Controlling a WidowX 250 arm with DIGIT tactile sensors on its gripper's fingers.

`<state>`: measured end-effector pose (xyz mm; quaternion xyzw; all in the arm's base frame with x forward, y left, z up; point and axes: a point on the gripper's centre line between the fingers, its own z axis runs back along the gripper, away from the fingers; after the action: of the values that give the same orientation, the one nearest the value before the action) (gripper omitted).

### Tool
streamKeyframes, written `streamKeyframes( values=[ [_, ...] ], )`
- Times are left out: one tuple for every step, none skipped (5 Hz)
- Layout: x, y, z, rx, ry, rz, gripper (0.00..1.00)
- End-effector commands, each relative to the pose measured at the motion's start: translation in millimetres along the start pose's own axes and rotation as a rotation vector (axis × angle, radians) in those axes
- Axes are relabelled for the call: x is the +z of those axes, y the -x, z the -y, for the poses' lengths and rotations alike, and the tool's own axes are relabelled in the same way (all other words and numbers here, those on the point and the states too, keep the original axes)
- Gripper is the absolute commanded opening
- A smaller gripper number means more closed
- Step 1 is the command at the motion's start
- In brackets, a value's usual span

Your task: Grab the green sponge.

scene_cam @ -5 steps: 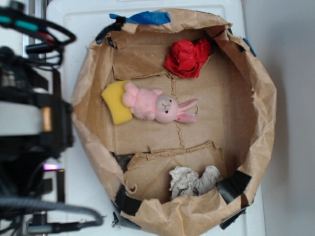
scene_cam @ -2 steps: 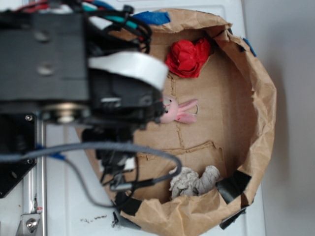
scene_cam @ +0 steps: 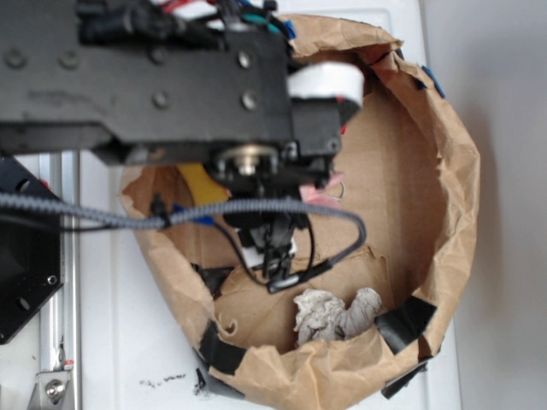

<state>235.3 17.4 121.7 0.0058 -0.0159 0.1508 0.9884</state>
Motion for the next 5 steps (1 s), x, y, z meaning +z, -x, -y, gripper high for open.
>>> streamKeyframes(
  values=[
    [5.1, -2.4, -6.9, 0.027, 0.004, 0.024, 1.00],
    [5.1, -2.4, -6.9, 0.027, 0.004, 0.024, 1.00],
    [-9.0, -6.3, -11.0, -0.156, -0.048, 0.096, 1.00],
    [-22.3, -18.3, -12.2, -0.275, -0.072, 0.111, 1.00],
    [-37.8, -21.1, -17.2, -0.351, -0.101, 0.081, 1.00]
  ],
)
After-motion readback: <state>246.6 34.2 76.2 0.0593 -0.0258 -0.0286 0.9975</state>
